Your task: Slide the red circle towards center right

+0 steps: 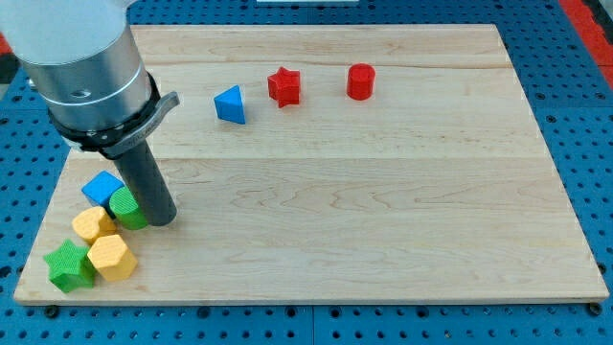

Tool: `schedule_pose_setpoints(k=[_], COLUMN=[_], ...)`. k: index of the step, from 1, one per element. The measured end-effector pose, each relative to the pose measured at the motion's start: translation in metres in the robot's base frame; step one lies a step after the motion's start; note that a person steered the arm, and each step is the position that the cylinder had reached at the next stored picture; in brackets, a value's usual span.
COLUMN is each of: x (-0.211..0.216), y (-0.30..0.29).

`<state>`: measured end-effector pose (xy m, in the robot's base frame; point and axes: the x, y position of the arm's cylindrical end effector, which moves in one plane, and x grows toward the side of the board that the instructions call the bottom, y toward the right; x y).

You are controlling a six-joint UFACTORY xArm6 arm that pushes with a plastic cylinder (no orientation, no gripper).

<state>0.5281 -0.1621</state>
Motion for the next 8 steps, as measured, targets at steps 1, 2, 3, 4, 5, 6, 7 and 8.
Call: schedule_pose_setpoints(k=[1,2,3,4,5,6,7,8], x=[0.0,0.0,-0.003,-0.019,-0.04,-0.083,-0.137,-0.182], y=[-0.001,-0.001,0.021,0.09,0.159,0.218,0.273,0.309])
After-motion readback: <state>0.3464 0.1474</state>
